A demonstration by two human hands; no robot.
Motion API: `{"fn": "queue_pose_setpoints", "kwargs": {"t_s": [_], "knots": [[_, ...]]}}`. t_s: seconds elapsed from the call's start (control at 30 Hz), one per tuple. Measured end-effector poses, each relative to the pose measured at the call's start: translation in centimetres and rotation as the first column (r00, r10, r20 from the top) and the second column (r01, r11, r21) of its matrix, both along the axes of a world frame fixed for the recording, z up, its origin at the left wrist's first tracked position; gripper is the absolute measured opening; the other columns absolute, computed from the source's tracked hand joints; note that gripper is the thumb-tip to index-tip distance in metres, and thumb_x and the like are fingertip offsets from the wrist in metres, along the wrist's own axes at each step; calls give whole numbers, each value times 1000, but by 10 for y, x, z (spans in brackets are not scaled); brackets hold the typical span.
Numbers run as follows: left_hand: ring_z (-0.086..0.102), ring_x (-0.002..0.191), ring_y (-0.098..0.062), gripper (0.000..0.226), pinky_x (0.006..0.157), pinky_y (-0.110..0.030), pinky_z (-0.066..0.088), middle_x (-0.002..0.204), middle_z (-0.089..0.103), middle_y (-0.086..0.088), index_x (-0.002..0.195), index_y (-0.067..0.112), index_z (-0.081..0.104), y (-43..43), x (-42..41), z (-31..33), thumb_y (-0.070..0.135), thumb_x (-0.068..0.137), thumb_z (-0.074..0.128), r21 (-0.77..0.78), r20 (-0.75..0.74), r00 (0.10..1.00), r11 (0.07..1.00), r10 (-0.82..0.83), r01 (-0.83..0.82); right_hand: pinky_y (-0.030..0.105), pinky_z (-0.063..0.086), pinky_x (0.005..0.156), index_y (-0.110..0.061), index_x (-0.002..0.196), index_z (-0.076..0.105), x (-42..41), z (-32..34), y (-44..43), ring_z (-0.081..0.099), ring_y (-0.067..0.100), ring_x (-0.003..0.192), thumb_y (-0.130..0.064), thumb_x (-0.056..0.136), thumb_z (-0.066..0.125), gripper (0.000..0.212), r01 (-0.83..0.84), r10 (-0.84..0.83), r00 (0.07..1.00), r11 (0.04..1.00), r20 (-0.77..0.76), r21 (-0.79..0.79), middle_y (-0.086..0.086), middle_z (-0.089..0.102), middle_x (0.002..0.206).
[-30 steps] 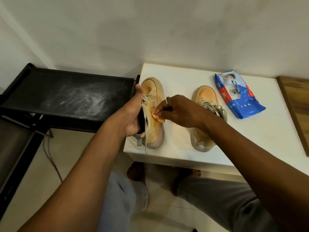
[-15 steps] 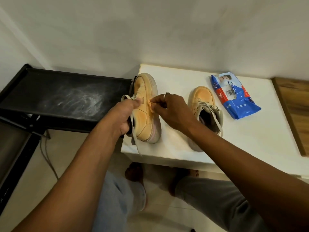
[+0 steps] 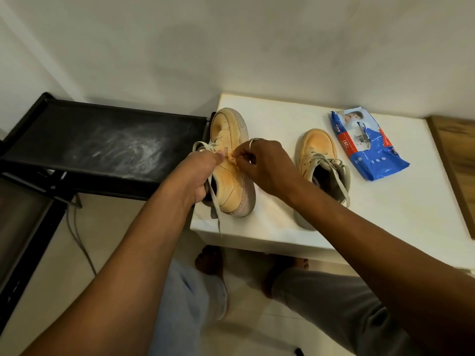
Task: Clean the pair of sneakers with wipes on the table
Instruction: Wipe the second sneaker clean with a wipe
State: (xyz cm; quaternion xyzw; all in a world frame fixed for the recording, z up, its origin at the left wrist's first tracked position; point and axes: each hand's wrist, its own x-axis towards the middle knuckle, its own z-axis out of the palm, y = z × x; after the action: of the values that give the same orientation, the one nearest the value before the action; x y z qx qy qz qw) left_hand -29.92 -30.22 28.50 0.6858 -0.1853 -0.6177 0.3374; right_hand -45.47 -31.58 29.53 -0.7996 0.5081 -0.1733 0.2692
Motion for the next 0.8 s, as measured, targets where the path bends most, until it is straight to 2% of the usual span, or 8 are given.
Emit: {"fn": "queue_pose_setpoints", "kwargs": {"t_s": [0.1,0.2,0.37,0.43,0.53,0.57,0.7,0.8], "knots": [[71,99,-34,37,94,-55,55,111,72,-12,128,14,61,0,4,-2,29,95,68,21,-2,1000,1000,18,-18,6,45,64,-21,107,74,-5,5,0,62,7,78,-23,92,66,17,-167,165,986,967,28,191,-6,70,97],[72,97,-33,35,92,-54,56,110,74,-12,126,13,62,-2,5,-2,28,95,68,18,-8,1000,1000,7,-7,11,50,70,-23,103,75,-10,10,-4,65,5,82,-23,89,70,14,-243,241,970,923,45,299,-9,71,96],[71,99,-32,36,92,-53,56,111,72,-13,130,13,60,-2,2,-2,27,97,65,-10,21,1000,1000,-5,5,6,42,63,-19,105,75,-5,3,-6,59,5,75,-23,91,67,17,-110,110,994,992,12,58,-6,70,98],[71,99,-32,37,93,-53,56,112,72,-13,131,14,60,0,1,-3,26,97,65,4,20,1000,1000,-2,2,7,42,67,-19,106,75,-5,4,-5,61,6,78,-23,91,67,18,-175,177,984,977,-13,120,-6,70,98],[71,99,-34,36,93,-54,56,111,72,-13,131,14,60,1,2,-2,26,97,65,30,24,1000,1000,-3,2,11,49,77,-20,107,74,-9,14,-7,65,8,87,-24,90,68,19,-263,288,957,909,-30,324,-8,69,100],[71,99,-34,36,93,-55,56,111,72,-13,130,14,60,1,2,-2,26,97,66,30,24,1000,1000,-4,3,11,49,78,-20,108,74,-9,14,-7,65,8,88,-24,90,69,20,-260,285,958,909,-31,327,-8,70,101],[72,98,-33,36,93,-54,56,109,73,-12,128,15,62,-2,1,-2,28,95,67,0,21,1000,1000,-13,13,6,39,66,-16,109,74,-2,3,-1,61,7,76,-23,92,65,21,-138,140,989,989,-38,49,-4,71,100],[71,98,-33,37,92,-54,56,110,72,-12,130,16,60,0,0,-4,27,96,67,9,32,999,1000,-12,11,7,41,68,-15,110,74,-1,4,2,61,8,77,-24,92,65,22,-174,179,982,981,-54,85,-3,71,100]]}}
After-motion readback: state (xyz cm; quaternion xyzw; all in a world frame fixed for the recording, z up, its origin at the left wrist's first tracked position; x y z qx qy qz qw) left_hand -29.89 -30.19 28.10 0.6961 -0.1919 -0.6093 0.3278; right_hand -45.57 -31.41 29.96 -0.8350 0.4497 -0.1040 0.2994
